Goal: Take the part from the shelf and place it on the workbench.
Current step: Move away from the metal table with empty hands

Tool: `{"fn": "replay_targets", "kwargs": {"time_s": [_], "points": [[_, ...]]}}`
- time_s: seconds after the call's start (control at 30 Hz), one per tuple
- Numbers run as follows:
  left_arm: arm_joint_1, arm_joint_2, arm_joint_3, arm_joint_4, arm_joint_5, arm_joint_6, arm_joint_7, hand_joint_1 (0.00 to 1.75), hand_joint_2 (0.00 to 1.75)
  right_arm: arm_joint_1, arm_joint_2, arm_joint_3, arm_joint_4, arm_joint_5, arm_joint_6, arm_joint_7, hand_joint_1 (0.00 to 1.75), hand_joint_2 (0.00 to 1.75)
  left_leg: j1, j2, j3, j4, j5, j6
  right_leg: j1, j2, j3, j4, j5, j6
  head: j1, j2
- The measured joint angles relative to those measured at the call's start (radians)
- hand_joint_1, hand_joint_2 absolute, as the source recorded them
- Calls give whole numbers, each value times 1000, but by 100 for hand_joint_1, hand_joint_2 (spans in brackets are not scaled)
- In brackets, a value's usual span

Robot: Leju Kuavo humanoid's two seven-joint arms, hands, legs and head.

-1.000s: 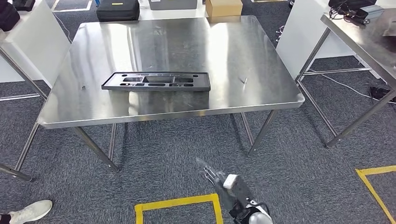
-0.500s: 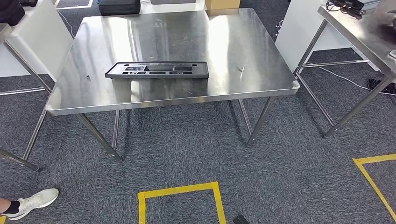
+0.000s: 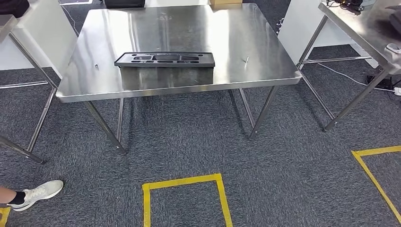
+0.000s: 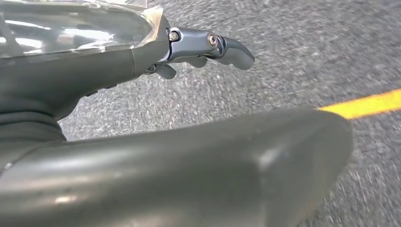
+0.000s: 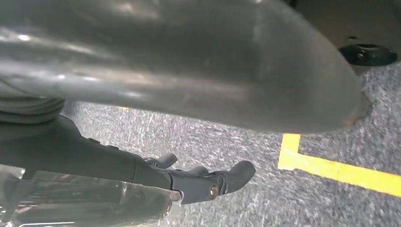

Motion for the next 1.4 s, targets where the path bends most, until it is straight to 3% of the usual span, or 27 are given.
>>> {"fn": "replay_targets", "kwargs": {"time_s": [0.03, 0.1, 0.17, 0.23, 0.3, 0.37, 0.43, 0.5, 0.53, 0.57, 0.63, 0.67, 0.7, 0.77, 0.8, 0.87, 0.93, 1.0, 1.03, 1.07, 1.13, 1.17, 1.2, 1.27, 1.3, 1.33, 1.4], "points": [[-1, 0, 0, 0, 0, 0, 1, 0, 0, 1, 0, -1, 3, 0, -1, 1, 0, 0, -1, 3, -12, -2, 10, 16, -1, 1, -12, 21, -23, -2, 3, 0], [-3, 1, -2, 0, 0, -1, 2, 0, 0, 2, 1, -3, 5, -1, -2, 1, 0, 0, -4, 9, -40, -3, 32, 39, -2, 3, -47, 120, -108, -14, 7, 0], [-3, 1, -3, 0, 0, -1, 3, 0, 0, 2, 2, -6, 6, -1, -3, 2, 0, 0, -9, 15, -66, -2, 55, 47, -1, 5, -67, 245, -171, -14, 10, 0], [-3, 1, -4, 0, 0, -2, 3, 0, 0, 2, 1, -11, 8, -1, -5, 1, 0, 0, -14, 19, -93, 0, 79, 47, -1, 6, -37, 281, -156, 3, 11, 0], [-4, 1, -5, 0, 0, -3, 3, 0, 0, 1, 1, -14, 8, -1, -9, -1, 0, 0, -16, 21, -119, 1, 103, 43, 0, 6, 60, 175, -114, 13, 12, 0], [-5, 1, -5, 0, 1, -4, 4, 0, 0, -3, 1, -16, 8, 1, -16, -5, 0, 0, -18, 21, -134, 0, 126, 34, 9, 8, 175, 7, -124, -2, 10, 0], [-6, 0, -5, 0, 4, -4, 4, 0, 0, -5, 0, -16, 8, 8, -21, -8, 0, 0, -17, 22, -137, -6, 149, 22, 21, 10, 217, -77, -144, -23, 11, 0], [-4, 1, -4, 1, 7, -4, 5, 0, 0, -6, 2, -16, 10, 15, -24, -10, 0, 0, -15, 21, -144, -14, 166, 9, 17, 8, 198, -79, -125, -38, 14, 0], [-2, 1, -4, 1, 10, -3, 6, 0, 0, -5, 4, -16, 11, 18, -25, -12, 0, 0, -14, 18, -153, -7, 147, 3, 13, 6, 184, -80, -110, -47, 13, 0], [-1, 2, -4, 1, 12, -3, 8, 0, 0, -5, 5, -16, 12, 22, -25, -13, 0, 0, -13, 15, -164, 18, 106, -2, 7, 4, 168, -81, -94, -55, 10, 0], [-1, 2, -3, 1, 18, -1, 11, 0, 0, -2, 8, -15, 13, 31, -27, -17, 0, 0, -10, 13, -187, 129, -16, -10, 5, 1, 135, -81, -63, -66, 6, 0], [-1, 2, -3, 1, 20, 0, 12, 0, 0, -1, 9, -15, 13, 35, -28, -18, 0, 0, -9, 13, -194, 196, -58, -14, 6, -1, 119, -79, -49, -67, 5, 0], [-1, 3, -2, 1, 21, 1, 12, 0, 0, -1, 10, -14, 13, 39, -28, -19, 0, 0, -7, 13, -195, 252, -72, -17, 6, -2, 101, -75, -36, -66, 5, 0], [-1, 3, 0, 1, 23, 3, 11, 0, 0, -1, 12, -14, 13, 44, -29, -19, 0, 0, -3, 13, -159, 280, -29, -22, 4, -5, 59, -59, -13, -60, 4, 0], [-1, 4, 1, 1, 23, 4, 10, 0, 0, -1, 14, -13, 13, 46, -29, -19, 0, 0, 1, 13, -117, 246, 1, -25, 2, -5, 36, -47, -4, -54, 3, 0], [-3, 4, 3, 1, 24, 5, 8, 0, 0, -2, 15, -13, 13, 48, -31, -20, 0, 0, 5, 9, -4, 108, -4, -29, 2, -5, -2, -19, 9, -41, 3, 0], [-5, 4, 4, 1, 24, 6, 6, 0, 0, -3, 15, -10, 13, 51, -34, -20, 0, 0, 1, 4, 62, 3, -48, -18, 5, -5, -21, -3, 24, -26, 3, 0], [-3, 4, 5, 1, 26, 6, 5, 0, 0, -2, 15, -6, 14, 53, -36, -20, 0, 0, -5, 6, 57, -17, -47, 9, 4, -6, -26, -5, 43, -11, 4, 0], [-2, 4, 5, 1, 26, 6, 4, 0, 0, -1, 15, -4, 14, 54, -37, -20, 0, 0, -6, 8, 47, -18, -37, 22, 2, -4, -32, -1, 38, -9, 4, 0], [-2, 5, 6, 1, 27, 7, 3, 0, 0, 0, 15, -3, 15, 55, -39, -21, 0, 0, -6, 11, 35, -19, -25, 33, 1, -3, -43, 17, 14, -11, 6, 0], [-2, 5, 7, 1, 26, 8, 1, 0, 0, 2, 16, 3, 16, 61, -46, -24, 0, 0, -7, 13, 3, -21, 2, 46, -1, 0, -74, 113, -77, -24, 10, 0], [-2, 5, 7, 1, 26, 9, 0, 0, 0, 1, 16, 6, 16, 65, -52, -26, 0, 44, -8, 13, -14, -20, 15, 48, 0, 2, -89, 179, -119, -27, 14, 0], [-1, 5, 8, 1, 26, 9, 0, 0, 0, 1, 16, 8, 16, 67, -56, -27, 0, 87, -9, 12, -32, -20, 29, 48, 0, 3, -96, 243, -141, -23, 15, 0], [-1, 4, 8, 1, 26, 9, 0, 0, 0, 1, 15, 10, 16, 69, -59, -29, 0, 175, -12, 5, -64, -19, 55, 44, 1, 5, -80, 304, -120, -6, 17, 0], [-1, 4, 9, 1, 26, 10, 0, 0, 0, 1, 15, 11, 16, 70, -60, -29, 0, 175, -13, -1, -79, -18, 69, 41, 3, 10, -46, 281, -94, -1, 17, 0], [-2, 4, 9, 1, 26, 10, 0, 0, 0, 1, 15, 11, 16, 71, -60, -29, 0, 175, -13, -8, -91, -18, 81, 38, 5, 23, 7, 222, -79, -4, 17, 0], [-4, 1, 10, 1, 27, 11, 1, 0, 0, 1, 13, 12, 16, 74, -60, -29, 0, 175, -17, -22, -108, -16, 103, 30, 11, 56, 138, 46, -97, -26, 18, 0]]}}
